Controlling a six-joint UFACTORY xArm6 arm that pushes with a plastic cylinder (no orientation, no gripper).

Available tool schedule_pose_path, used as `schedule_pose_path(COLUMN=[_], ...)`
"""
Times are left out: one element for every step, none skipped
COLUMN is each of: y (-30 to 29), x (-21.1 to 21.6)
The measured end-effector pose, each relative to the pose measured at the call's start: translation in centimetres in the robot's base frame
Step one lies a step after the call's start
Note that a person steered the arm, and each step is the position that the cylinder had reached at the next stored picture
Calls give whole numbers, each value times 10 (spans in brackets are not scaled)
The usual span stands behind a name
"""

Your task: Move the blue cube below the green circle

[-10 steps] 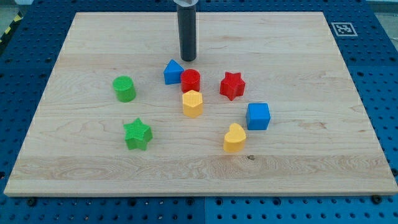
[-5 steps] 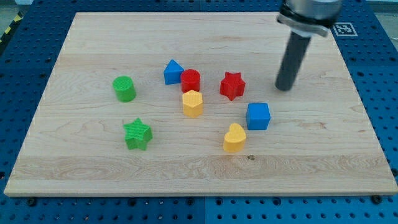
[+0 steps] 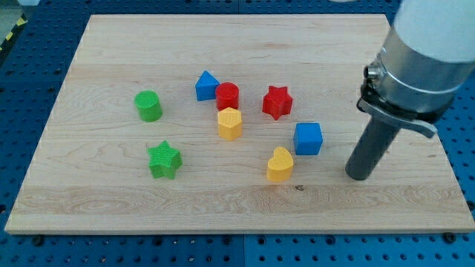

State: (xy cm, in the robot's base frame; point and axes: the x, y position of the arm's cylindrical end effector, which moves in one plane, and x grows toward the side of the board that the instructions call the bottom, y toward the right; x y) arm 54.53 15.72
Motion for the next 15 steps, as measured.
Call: schedule_pose_path(y=[0,0,-3,-23,-56,-72,-86,-99,-108,-117,-138,-156,-175,-202,-223], x=[-14,-40,-47,-43,-43,-43,-45,-59,-60,-60,-60,-60,-53,-36,-35])
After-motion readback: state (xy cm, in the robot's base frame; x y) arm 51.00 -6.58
